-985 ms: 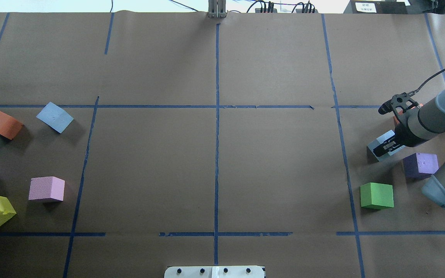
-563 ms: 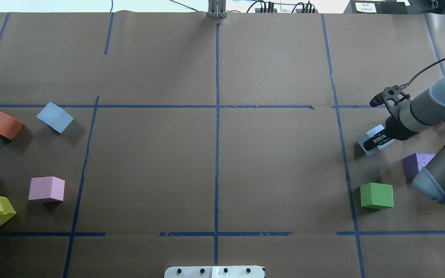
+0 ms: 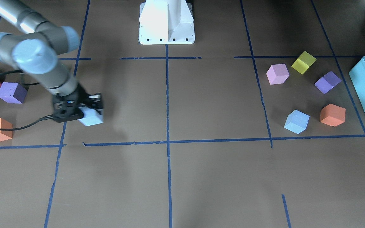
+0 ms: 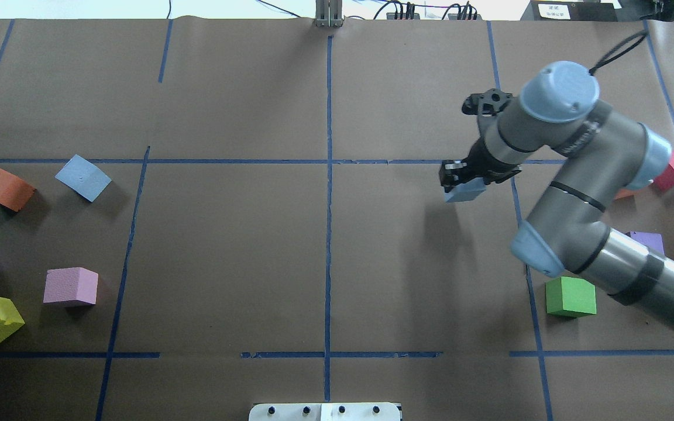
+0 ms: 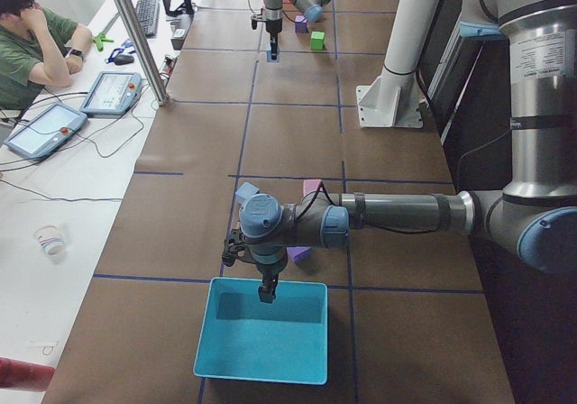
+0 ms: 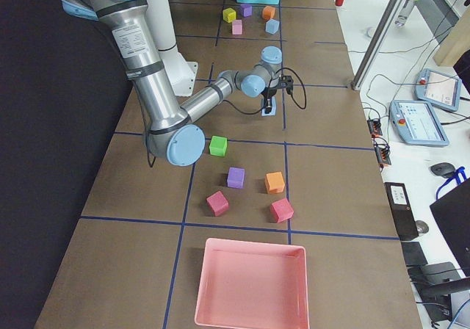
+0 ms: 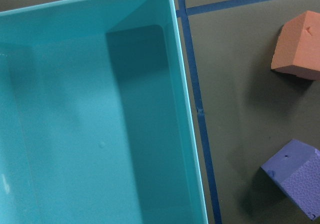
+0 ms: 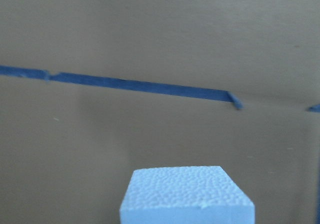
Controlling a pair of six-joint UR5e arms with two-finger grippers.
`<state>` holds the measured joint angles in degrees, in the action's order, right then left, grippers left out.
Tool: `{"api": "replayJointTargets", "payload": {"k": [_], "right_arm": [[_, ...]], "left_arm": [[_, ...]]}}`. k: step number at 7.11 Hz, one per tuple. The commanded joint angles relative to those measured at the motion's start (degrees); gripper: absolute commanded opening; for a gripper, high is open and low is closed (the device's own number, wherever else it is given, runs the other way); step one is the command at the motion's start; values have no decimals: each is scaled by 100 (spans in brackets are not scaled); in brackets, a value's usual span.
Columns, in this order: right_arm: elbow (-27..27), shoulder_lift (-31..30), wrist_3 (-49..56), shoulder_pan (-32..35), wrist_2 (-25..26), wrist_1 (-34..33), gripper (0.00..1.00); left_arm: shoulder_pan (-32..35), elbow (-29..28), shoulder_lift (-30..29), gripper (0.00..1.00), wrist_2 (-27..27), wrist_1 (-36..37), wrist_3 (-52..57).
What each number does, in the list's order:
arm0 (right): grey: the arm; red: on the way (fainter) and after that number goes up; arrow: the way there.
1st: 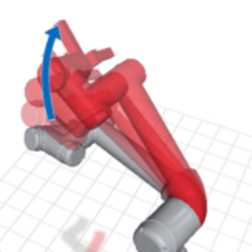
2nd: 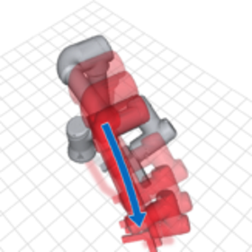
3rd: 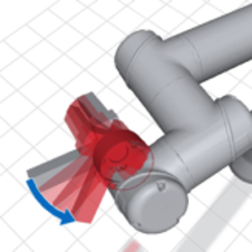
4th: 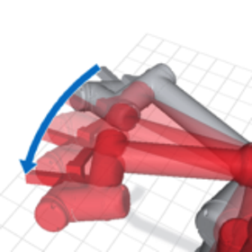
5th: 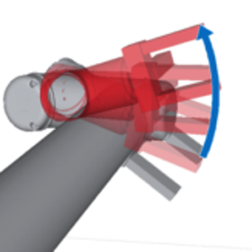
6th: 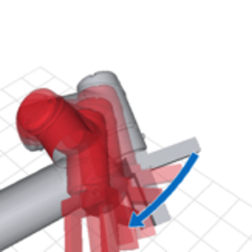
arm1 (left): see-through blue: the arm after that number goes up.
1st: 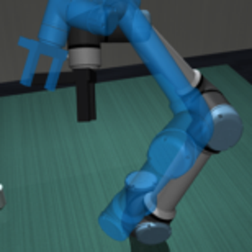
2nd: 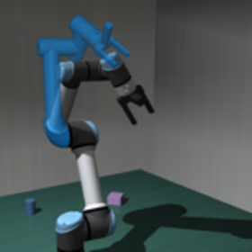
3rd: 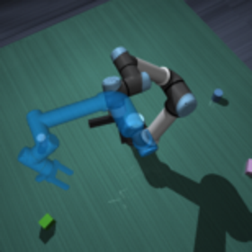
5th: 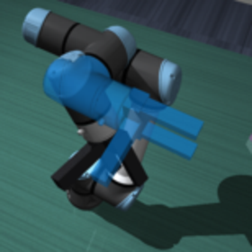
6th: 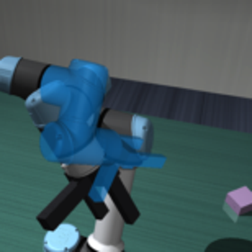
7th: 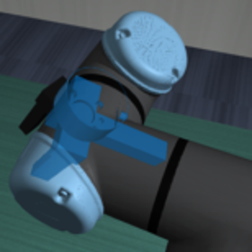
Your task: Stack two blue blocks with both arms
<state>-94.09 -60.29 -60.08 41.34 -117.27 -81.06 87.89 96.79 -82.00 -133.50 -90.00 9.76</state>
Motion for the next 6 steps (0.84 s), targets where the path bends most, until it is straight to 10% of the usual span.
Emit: {"api": "replayJointTargets", "payload": {"k": [1,5,6], "right_arm": [[1437,1802,-1169,-546,651,-402,19],[2457,2671,-1374,-1040,1118,-385,26],[2457,2654,-1314,-1058,1127,-385,64]], "left_arm": [[0,6,0,100,0,0,0],[0,6,0,100,0,9,0],[0,15,0,100,0,9,0]]}}
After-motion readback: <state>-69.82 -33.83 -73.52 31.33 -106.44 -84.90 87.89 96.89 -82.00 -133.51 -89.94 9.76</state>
